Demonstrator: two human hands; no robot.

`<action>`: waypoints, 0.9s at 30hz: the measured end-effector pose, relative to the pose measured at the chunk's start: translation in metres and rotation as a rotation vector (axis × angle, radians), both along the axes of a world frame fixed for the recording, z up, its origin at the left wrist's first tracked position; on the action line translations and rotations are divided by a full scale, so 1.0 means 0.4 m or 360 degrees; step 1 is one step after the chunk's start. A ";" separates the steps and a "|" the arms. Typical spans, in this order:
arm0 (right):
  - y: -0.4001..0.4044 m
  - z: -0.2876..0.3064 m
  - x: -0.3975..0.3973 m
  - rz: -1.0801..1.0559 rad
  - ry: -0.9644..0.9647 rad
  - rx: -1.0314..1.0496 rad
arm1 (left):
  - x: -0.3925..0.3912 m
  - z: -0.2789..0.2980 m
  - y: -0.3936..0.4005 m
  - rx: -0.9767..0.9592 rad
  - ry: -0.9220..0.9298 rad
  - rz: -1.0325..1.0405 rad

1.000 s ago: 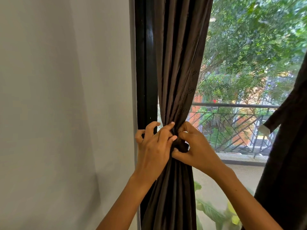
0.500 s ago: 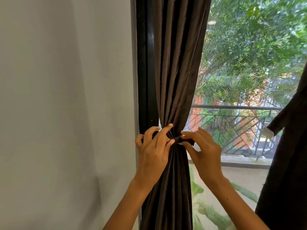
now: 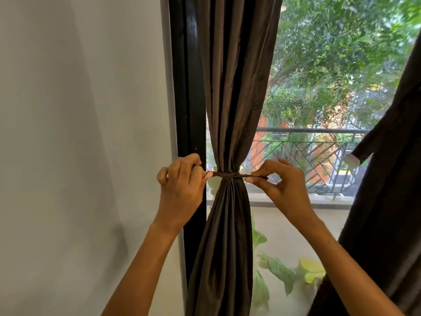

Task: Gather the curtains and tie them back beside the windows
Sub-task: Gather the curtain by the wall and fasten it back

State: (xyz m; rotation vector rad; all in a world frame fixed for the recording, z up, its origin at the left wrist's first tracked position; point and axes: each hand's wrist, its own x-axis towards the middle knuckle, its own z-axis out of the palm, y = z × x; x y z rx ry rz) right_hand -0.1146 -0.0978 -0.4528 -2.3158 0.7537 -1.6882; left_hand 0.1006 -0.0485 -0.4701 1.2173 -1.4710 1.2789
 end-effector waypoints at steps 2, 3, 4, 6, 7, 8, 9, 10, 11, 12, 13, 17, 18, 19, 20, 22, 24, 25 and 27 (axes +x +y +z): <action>0.008 -0.005 0.011 -0.0012 0.0019 -0.0013 | -0.014 -0.005 0.000 0.0034 0.0191 -0.0071; 0.013 -0.012 0.020 -0.0058 0.0083 -0.0073 | -0.020 -0.010 0.002 0.0068 0.0319 -0.0125; 0.019 -0.019 0.029 -0.0116 0.0171 -0.0149 | -0.024 -0.016 0.003 0.0100 0.0428 -0.0181; 0.028 -0.036 0.041 -0.0218 0.0294 -0.0257 | -0.031 -0.035 0.010 0.0135 0.0553 -0.0289; 0.031 -0.040 0.045 -0.0252 0.0303 -0.0296 | -0.032 -0.041 0.013 0.0135 0.0581 -0.0330; 0.035 -0.043 0.048 -0.0272 0.0287 -0.0323 | -0.033 -0.046 0.016 0.0133 0.0600 -0.0357; 0.038 -0.046 0.050 -0.0285 0.0268 -0.0332 | -0.035 -0.049 0.020 0.0133 0.0609 -0.0368; 0.041 -0.048 0.053 -0.0298 0.0257 -0.0330 | -0.035 -0.051 0.021 0.0143 0.0612 -0.0371; 0.043 -0.050 0.055 -0.0308 0.0249 -0.0317 | -0.037 -0.054 0.023 0.0158 0.0616 -0.0376; 0.045 -0.051 0.057 -0.0316 0.0242 -0.0296 | -0.038 -0.056 0.024 0.0177 0.0627 -0.0392; 0.048 -0.052 0.058 -0.0314 0.0228 -0.0268 | -0.040 -0.057 0.026 0.0193 0.0652 -0.0422; 0.061 -0.055 0.050 -0.0303 0.0098 -0.0186 | -0.048 -0.050 0.036 0.0205 0.0869 -0.0585; 0.066 -0.058 0.046 -0.0315 0.0053 -0.0171 | -0.055 -0.048 0.040 0.0197 0.0891 -0.0610; 0.071 -0.061 0.042 -0.0336 0.0013 -0.0157 | -0.063 -0.044 0.047 0.0190 0.0891 -0.0634; 0.076 -0.066 0.036 -0.0382 -0.0022 -0.0148 | -0.074 -0.042 0.052 0.0194 0.0868 -0.0671; 0.084 -0.074 0.018 -0.0517 -0.0058 -0.0145 | -0.104 -0.037 0.059 0.0225 0.0808 -0.0784; 0.090 -0.075 -0.010 -0.0616 -0.0090 -0.0142 | -0.149 -0.031 0.062 0.0258 0.0757 -0.0880; 0.092 -0.071 -0.036 -0.0661 -0.0108 -0.0133 | -0.182 -0.025 0.060 0.0259 0.0734 -0.0884; 0.100 -0.070 -0.090 -0.0757 -0.0136 -0.0117 | -0.252 -0.016 0.062 0.0209 0.0696 -0.0799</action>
